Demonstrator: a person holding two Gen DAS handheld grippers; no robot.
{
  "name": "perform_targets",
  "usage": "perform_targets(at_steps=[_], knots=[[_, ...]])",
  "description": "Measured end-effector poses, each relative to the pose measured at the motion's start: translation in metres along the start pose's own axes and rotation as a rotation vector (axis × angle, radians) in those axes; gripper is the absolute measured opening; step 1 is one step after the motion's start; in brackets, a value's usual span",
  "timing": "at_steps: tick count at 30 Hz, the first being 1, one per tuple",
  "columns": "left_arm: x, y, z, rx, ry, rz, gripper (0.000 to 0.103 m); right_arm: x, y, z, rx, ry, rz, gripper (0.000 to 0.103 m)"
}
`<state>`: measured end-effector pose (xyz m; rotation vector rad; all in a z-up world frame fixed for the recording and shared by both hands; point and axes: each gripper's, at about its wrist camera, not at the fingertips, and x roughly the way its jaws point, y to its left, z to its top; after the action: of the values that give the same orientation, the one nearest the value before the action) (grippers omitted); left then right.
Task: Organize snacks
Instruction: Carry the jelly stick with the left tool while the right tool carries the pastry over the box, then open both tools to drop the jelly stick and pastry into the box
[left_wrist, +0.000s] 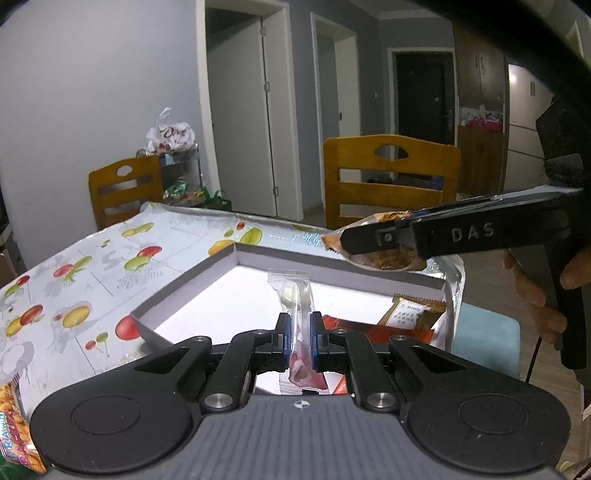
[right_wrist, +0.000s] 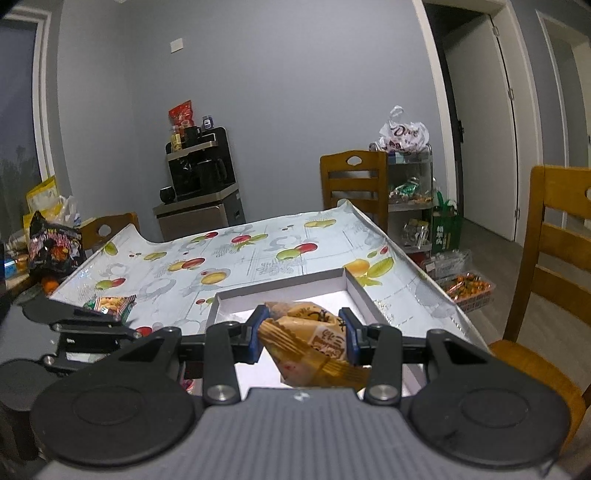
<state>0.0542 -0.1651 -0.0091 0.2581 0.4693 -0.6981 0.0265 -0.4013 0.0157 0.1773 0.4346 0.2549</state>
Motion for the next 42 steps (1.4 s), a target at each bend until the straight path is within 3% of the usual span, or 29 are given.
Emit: perform_targets(at_steps=[11,17,28,42], knots=[[0.017,-0.001,-0.006,-0.009,0.041,0.01,0.012,0.019,-0.012,-0.008,0.087,0.041,0.017,0.041],[0.026,-0.001,-0.007,-0.033,0.062,-0.022,0.013,0.041,-0.019,-0.019,0.106,0.102,-0.059,0.041],[0.045,-0.007,-0.017,-0.049,0.122,-0.071,0.014,0.05,-0.019,-0.036,0.02,0.12,-0.153,0.041],[0.045,-0.007,-0.019,-0.065,0.133,-0.067,0.022,0.05,-0.014,-0.039,-0.011,0.126,-0.156,0.041]])
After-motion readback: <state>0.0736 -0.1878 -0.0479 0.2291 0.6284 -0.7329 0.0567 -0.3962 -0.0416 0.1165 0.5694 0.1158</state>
